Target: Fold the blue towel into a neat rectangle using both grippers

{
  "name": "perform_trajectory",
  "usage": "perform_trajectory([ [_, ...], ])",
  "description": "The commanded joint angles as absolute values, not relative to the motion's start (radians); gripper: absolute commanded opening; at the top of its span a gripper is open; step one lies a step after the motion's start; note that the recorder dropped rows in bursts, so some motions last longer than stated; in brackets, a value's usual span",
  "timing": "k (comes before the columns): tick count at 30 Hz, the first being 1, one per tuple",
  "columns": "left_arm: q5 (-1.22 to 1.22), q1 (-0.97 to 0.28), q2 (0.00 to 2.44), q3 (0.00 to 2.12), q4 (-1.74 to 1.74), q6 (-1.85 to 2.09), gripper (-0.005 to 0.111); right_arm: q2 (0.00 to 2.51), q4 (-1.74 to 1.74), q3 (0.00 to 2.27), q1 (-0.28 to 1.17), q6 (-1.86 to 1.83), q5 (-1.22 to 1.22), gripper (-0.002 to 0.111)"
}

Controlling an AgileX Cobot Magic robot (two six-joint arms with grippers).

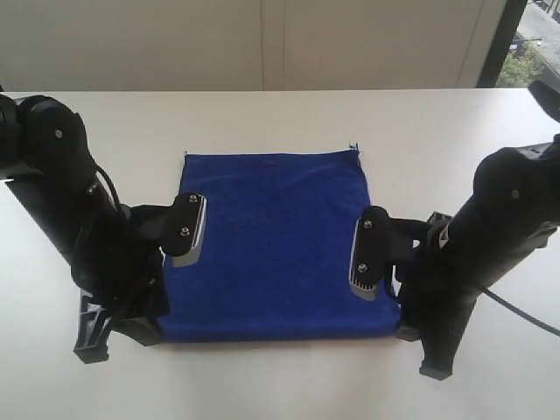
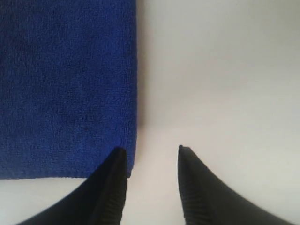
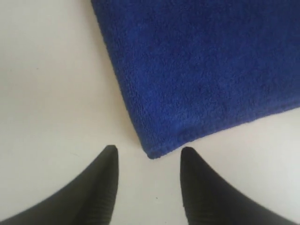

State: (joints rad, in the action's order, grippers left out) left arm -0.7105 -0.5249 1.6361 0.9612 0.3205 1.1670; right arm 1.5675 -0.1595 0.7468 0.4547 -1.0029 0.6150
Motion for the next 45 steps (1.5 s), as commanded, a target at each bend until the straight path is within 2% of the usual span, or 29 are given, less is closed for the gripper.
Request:
perform_trajectory([
  [1, -0.693, -0.524, 1.64, 0.954, 0.336, 1.208, 0.043, 1.587, -0.218, 0.742, 0.457, -1.107, 0.617, 0.045],
  [6, -0.665, -0.524, 1.668, 0.954, 0.334, 1.208, 0.043, 1.608, -0.268, 0.742, 0.457, -1.226, 0.609, 0.045],
  [28, -0.545, -0.524, 1.714, 0.896, 0.326, 1.208, 0.043, 1.678, -0.262, 0.742, 0.457, -1.234, 0.561, 0.045],
  [37, -0.543, -0.524, 1.747, 0.896, 0.326, 1.21, 0.043, 1.679, -0.266, 0.742, 0.457, -1.234, 0.559, 0.038],
  [45, -0.547, -0.524, 1.747, 0.896, 0.326, 1.21, 0.042, 1.707, -0.266, 0.742, 0.457, -1.234, 0.559, 0.038],
])
